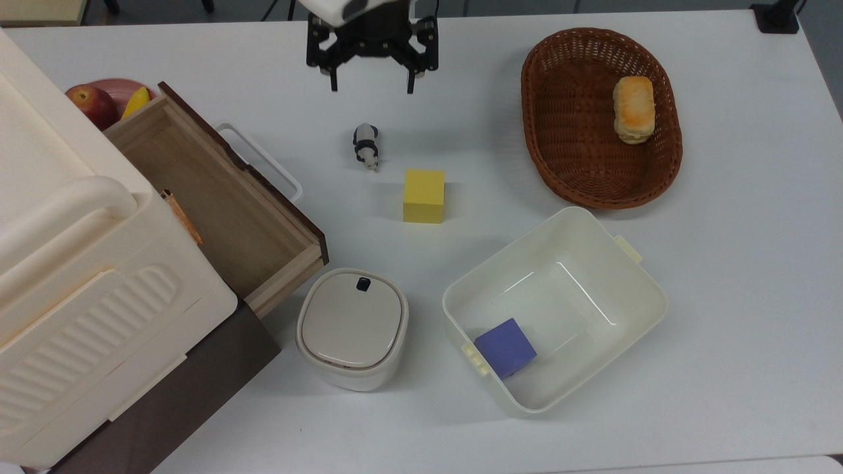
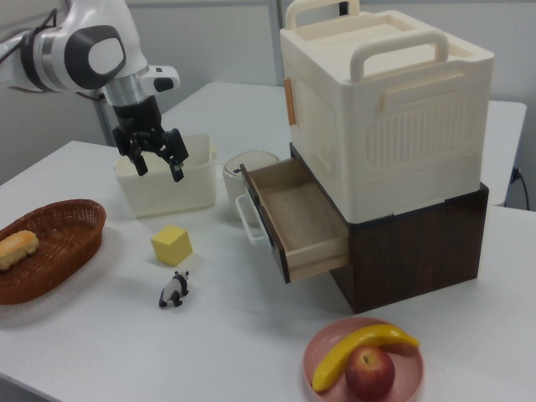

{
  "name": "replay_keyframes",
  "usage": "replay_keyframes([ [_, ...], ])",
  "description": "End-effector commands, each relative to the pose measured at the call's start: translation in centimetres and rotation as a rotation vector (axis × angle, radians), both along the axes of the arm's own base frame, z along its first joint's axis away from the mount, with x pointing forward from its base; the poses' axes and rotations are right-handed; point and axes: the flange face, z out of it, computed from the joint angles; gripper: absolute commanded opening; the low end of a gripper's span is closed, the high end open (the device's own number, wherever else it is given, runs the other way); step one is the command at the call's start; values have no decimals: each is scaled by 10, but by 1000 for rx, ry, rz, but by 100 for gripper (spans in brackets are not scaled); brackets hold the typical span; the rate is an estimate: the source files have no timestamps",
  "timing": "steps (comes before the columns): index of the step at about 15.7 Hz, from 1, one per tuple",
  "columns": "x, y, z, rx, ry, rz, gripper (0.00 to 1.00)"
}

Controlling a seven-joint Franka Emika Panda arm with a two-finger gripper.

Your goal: Slide open the drawer

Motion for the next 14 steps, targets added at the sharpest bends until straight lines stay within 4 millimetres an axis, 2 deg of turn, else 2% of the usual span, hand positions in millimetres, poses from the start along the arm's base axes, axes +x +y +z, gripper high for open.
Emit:
replay_keyframes([
  [1,-9,-31,13,78,6,-128,100],
  [3,-7,-40,14,80,-4,-146,100],
  [5,-5,-56,33,87,-32,-232,100],
  [6,-5,-59,35,89,-28,-288,100],
  [14,2,-59,28,84,-20,-272,100],
])
